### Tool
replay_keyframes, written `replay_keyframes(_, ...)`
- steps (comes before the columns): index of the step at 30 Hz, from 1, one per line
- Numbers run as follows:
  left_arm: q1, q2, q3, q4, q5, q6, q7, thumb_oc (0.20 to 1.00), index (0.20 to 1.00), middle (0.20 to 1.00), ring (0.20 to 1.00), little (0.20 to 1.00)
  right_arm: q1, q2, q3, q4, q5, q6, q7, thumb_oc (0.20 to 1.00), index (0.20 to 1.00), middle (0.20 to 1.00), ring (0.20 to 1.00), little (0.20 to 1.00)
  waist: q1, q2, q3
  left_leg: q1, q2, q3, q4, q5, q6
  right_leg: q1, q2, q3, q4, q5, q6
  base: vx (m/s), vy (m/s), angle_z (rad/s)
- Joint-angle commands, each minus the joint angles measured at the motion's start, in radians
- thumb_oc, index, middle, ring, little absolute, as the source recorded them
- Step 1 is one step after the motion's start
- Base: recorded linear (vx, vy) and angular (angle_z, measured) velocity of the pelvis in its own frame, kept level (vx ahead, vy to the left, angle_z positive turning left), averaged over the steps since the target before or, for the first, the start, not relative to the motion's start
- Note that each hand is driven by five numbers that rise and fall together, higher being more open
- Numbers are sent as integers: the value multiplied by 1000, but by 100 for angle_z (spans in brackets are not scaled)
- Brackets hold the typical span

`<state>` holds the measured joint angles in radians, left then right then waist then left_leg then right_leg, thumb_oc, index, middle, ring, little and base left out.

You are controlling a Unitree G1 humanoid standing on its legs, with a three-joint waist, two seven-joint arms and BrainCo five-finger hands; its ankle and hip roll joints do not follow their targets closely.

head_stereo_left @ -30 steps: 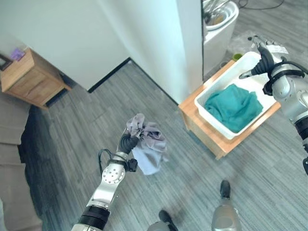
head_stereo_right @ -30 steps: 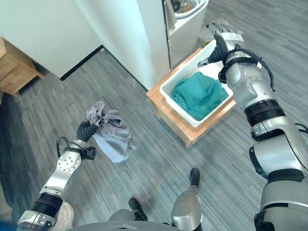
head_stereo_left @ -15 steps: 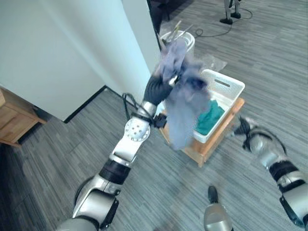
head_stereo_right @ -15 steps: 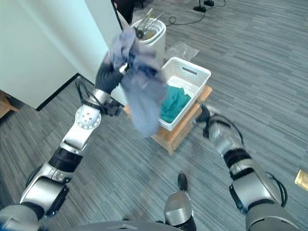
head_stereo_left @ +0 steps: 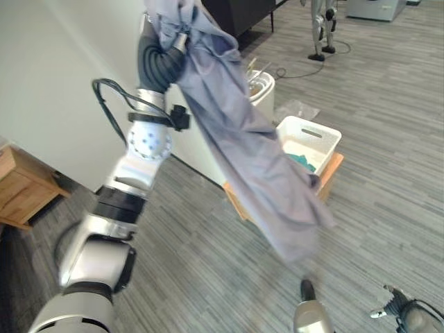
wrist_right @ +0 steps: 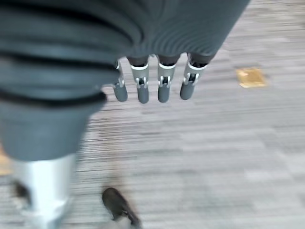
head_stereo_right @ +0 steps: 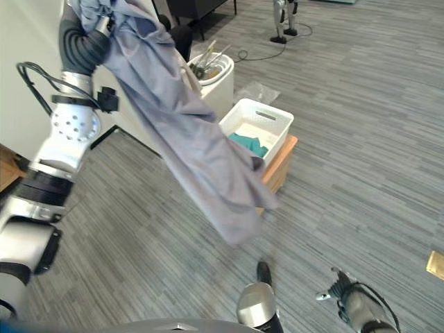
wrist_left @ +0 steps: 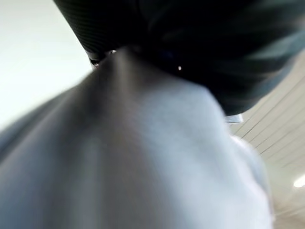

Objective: Pick up bed clothes into laundry basket.

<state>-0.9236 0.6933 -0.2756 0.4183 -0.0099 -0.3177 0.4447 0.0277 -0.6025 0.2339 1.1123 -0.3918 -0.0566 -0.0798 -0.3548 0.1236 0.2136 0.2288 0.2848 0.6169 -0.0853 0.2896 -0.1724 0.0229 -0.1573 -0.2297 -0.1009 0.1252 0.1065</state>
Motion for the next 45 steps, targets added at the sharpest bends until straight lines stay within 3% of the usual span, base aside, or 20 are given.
replay_keyframes(1, -163, 154, 43, 107, 67, 45, 54, 200, 200, 200, 200, 200, 58, -24, -2, -35, 12, -22, 10, 1000, 1000, 1000, 1000, 1000, -53, -30, 5, 16, 30, 23, 93, 69, -89, 50, 38, 21, 14, -149, 28, -7, 18, 7)
replay_keyframes(4, -226, 186, -18, 197, 88, 69, 41, 200, 200, 200, 200, 200, 96, -38, -23, -66, 18, -24, 21, 1000, 1000, 1000, 1000, 1000, -77, -28, 8, 27, 18, 25, 88, 42, -89, 46, 31, 41, 14, -165, 39, 42, 35, 7)
replay_keyframes(5, -265, 202, -60, 253, 126, 92, 40, 200, 200, 200, 200, 200, 127, -49, -36, -103, 25, -30, 29, 1000, 1000, 1000, 1000, 1000, -107, -21, 14, 29, 12, 35, 80, 31, -89, 29, 29, 54, 14, -160, 44, 69, 54, -4)
replay_keyframes(8, -308, 197, -120, 309, 170, 112, 35, 200, 200, 200, 200, 200, 154, -51, -46, -160, 28, -34, 40, 1000, 1000, 1000, 1000, 1000, -125, -14, 18, 31, -1, 38, 67, 20, -89, 8, 25, 72, 14, -153, 50, 0, 17, -11)
replay_keyframes(11, -352, 179, -175, 354, 200, 120, 25, 200, 200, 200, 200, 200, 185, -54, -62, -274, 43, -46, 51, 1000, 1000, 1000, 1000, 1000, -169, 10, 19, 31, -29, 40, 48, 0, -89, -33, 27, 114, 14, -143, 60, 32, 36, -30)
replay_keyframes(17, -392, 139, -196, 361, 207, 121, 27, 200, 200, 200, 200, 200, 250, -49, -86, -435, 59, -64, 80, 1000, 1000, 1000, 1000, 1000, -202, 25, 7, 32, -45, 52, 31, 2, -89, -67, 25, 149, 14, -138, 67, 40, -8, -35)
replay_keyframes(23, -456, 151, -207, 365, 212, 122, 45, 200, 200, 200, 200, 200, 285, -79, -81, -524, 59, -81, 132, 1000, 1000, 1000, 1000, 1000, -211, 28, 8, 32, -49, 69, 33, 14, -89, -82, 19, 167, 14, -133, 71, 33, -18, -29)
replay_keyframes(30, -492, 159, -223, 414, 195, 129, 38, 200, 200, 200, 200, 200, 282, -75, -67, -491, 54, -83, 138, 1000, 1000, 1000, 1000, 1000, -209, 26, 10, 26, -43, 78, 39, 16, -89, -91, 16, 173, 14, -126, 70, 7, -15, -5)
replay_keyframes(36, -477, 137, -218, 447, 189, 136, 34, 200, 200, 200, 200, 200, 231, -35, -28, -324, 52, -69, 107, 1000, 1000, 1000, 1000, 1000, -197, 18, 18, 18, -39, 77, 48, 16, -89, -89, 17, 168, 14, -123, 65, -4, -28, 3)
replay_keyframes(42, -459, 82, -220, 459, 170, 135, 23, 200, 200, 200, 200, 200, 164, 12, -5, -176, 88, -54, 61, 1000, 1000, 1000, 1000, 1000, -192, 12, 31, 9, -38, 79, 52, 6, -89, -101, 16, 172, 14, -113, 63, -17, -18, 0)
replay_keyframes(45, -375, 31, -195, 478, 140, 128, -35, 200, 200, 200, 200, 200, 124, 45, -5, -84, 117, -37, 39, 1000, 1000, 1000, 1000, 1000, -190, 16, 46, -8, -39, 78, 59, -3, -89, -118, 14, 180, 14, -108, 60, -44, -27, 0)
